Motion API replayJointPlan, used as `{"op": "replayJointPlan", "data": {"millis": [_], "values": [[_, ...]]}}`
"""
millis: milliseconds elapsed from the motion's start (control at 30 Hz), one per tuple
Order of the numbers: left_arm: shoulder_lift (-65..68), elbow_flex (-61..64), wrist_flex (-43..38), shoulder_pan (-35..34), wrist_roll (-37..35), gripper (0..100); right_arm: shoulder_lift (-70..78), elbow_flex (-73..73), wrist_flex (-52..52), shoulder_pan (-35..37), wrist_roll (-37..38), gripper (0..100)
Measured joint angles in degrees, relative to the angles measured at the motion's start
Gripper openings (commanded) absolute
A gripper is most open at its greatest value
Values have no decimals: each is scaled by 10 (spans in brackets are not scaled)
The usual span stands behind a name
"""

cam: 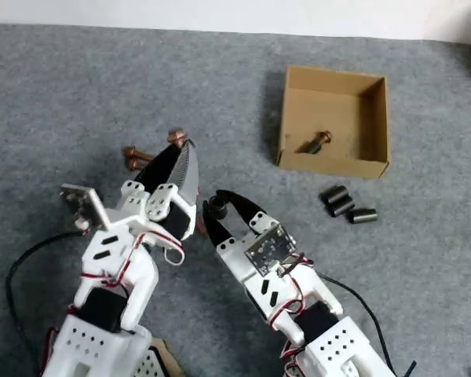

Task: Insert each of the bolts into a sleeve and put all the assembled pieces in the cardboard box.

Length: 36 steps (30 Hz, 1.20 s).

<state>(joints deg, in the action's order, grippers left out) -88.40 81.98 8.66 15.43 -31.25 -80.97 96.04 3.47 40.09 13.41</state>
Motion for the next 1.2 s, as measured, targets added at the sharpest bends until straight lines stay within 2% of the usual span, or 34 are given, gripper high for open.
{"op": "replayJointPlan", "data": {"millis": [300,567,800,967,1200], "values": [[-74,47,7,75,1,5,0,0,-4,0,2,5],[-77,47,43,79,1,5,0,0,-7,0,2,5],[-84,83,44,78,1,5,3,0,-8,-9,4,5],[-90,105,0,83,43,5,2,0,-8,-9,4,5],[-83,141,-82,84,53,5,2,0,-8,-10,-21,5]]}}
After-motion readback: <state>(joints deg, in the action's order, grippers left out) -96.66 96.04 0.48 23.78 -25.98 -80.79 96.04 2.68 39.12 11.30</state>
